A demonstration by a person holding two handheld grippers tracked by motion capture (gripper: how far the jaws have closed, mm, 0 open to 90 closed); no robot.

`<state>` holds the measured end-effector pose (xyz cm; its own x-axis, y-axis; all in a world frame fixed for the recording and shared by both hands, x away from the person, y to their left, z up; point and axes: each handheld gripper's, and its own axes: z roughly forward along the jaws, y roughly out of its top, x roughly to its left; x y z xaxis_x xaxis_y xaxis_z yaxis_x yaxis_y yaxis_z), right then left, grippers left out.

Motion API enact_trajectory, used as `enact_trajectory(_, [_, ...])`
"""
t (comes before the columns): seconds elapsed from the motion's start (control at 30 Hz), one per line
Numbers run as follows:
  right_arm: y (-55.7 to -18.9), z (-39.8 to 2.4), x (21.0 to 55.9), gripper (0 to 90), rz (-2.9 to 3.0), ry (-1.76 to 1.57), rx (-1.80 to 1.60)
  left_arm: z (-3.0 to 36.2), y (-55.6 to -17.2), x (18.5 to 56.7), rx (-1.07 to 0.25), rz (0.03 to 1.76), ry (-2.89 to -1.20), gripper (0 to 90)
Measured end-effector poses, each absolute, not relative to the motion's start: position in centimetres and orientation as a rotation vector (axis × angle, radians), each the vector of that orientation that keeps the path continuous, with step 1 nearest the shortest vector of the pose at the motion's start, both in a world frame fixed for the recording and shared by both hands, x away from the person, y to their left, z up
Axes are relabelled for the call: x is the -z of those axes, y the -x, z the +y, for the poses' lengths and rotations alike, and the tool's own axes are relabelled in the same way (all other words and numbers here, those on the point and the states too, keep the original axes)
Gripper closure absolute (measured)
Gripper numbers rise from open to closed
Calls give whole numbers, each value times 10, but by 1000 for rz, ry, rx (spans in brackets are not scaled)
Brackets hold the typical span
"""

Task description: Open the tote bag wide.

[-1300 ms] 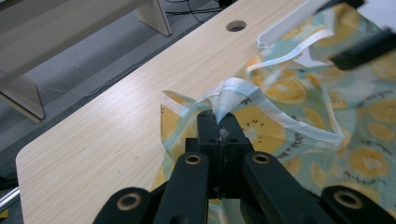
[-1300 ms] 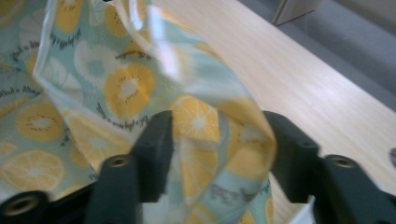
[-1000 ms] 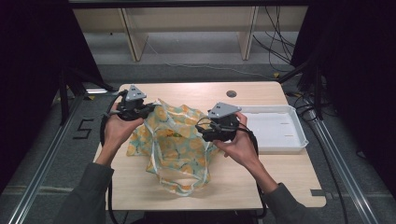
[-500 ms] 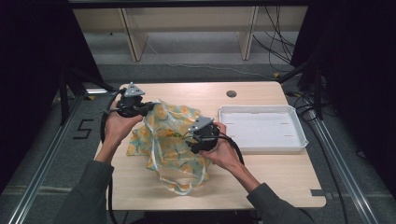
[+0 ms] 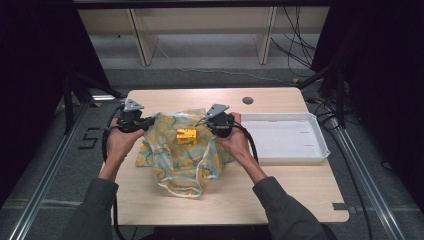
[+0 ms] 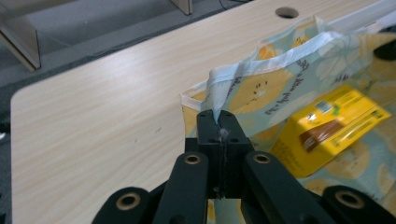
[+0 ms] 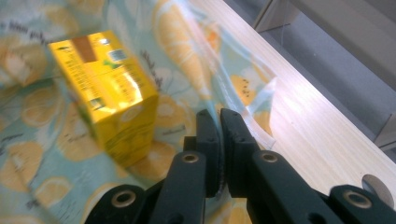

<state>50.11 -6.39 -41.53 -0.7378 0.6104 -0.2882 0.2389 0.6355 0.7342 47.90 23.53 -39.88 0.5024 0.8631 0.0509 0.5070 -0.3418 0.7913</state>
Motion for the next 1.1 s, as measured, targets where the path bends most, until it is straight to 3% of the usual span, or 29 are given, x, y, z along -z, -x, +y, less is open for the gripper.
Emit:
enact_trajectory(0.2, [-516,-57,424,793,2353,-721,-892,237,-482,430,-579,1176,-1998,890])
enact_trajectory(0.23, [-520,-55,429,712,2358,-744,-861,236,-482,434,-580,1182,-2002,891])
enact_trajectory(0.27, [-520,-55,429,712,2358,-744,-861,235,-483,440,-574,1190,-1994,891])
enact_trajectory(0.47, [-523,-57,440,496,2394,-798,-783,233,-485,466,-539,1217,-2050,890])
enact_trajectory(0.67, [-504,-71,432,393,2406,-814,-880,233,-483,475,-507,1211,-2057,889])
enact_trajectory(0.73, [-502,-72,432,409,2402,-801,-881,232,-483,476,-509,1216,-2051,889])
enact_trajectory(0.77, [-500,-74,433,465,2411,-769,-874,232,-483,476,-504,1218,-2043,888])
enact_trajectory(0.83, [-500,-75,436,629,2434,-741,-826,231,-484,477,-502,1218,-2049,885])
enact_trajectory(0.87, [-504,-76,441,765,2434,-770,-793,231,-484,477,-508,1214,-2052,884])
enact_trajectory(1.1, [-518,-73,459,845,2466,-851,-714,228,-487,486,-494,1224,-2084,882])
